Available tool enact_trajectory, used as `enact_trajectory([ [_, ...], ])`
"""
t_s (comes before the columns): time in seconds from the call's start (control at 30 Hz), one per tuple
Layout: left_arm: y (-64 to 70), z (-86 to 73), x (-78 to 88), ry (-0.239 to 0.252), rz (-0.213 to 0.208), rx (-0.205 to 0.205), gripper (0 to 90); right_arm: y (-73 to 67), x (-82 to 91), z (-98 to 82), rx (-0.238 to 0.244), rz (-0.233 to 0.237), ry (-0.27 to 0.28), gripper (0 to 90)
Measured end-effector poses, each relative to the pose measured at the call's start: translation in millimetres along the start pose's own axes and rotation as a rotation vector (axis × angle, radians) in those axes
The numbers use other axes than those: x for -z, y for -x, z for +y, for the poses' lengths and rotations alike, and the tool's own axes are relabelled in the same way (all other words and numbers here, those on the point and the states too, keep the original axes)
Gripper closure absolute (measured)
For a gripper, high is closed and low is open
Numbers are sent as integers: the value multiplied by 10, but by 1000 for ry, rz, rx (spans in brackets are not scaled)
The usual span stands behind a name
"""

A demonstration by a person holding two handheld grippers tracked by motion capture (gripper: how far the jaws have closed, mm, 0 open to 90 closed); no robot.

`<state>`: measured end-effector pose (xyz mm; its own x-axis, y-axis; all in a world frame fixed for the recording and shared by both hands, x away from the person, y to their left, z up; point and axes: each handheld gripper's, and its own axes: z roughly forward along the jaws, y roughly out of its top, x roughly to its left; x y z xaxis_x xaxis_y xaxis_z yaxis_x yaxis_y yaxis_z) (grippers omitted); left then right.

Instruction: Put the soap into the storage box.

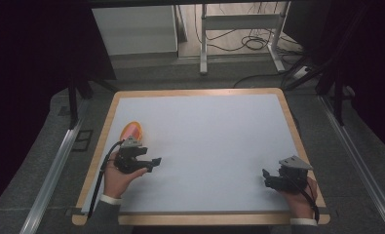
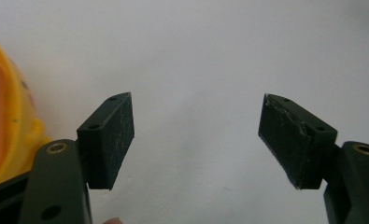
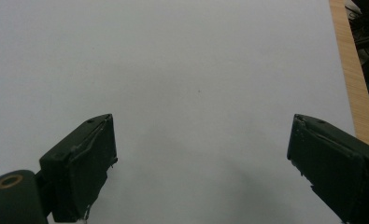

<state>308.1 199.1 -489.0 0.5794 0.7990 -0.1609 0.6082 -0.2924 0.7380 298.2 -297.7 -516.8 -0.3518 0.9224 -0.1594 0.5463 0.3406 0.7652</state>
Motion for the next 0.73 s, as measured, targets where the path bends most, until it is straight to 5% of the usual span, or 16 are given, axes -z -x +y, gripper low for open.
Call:
enact_trajectory([
  [0.17, 72, -142, -82, 6, -44, 0, 278, 3, -3, -4, -1, -1, 0, 77],
  [0.73, 74, -274, -142, 4, -19, 11, 271, -18, 9, 45, -8, 19, 26, 78],
])
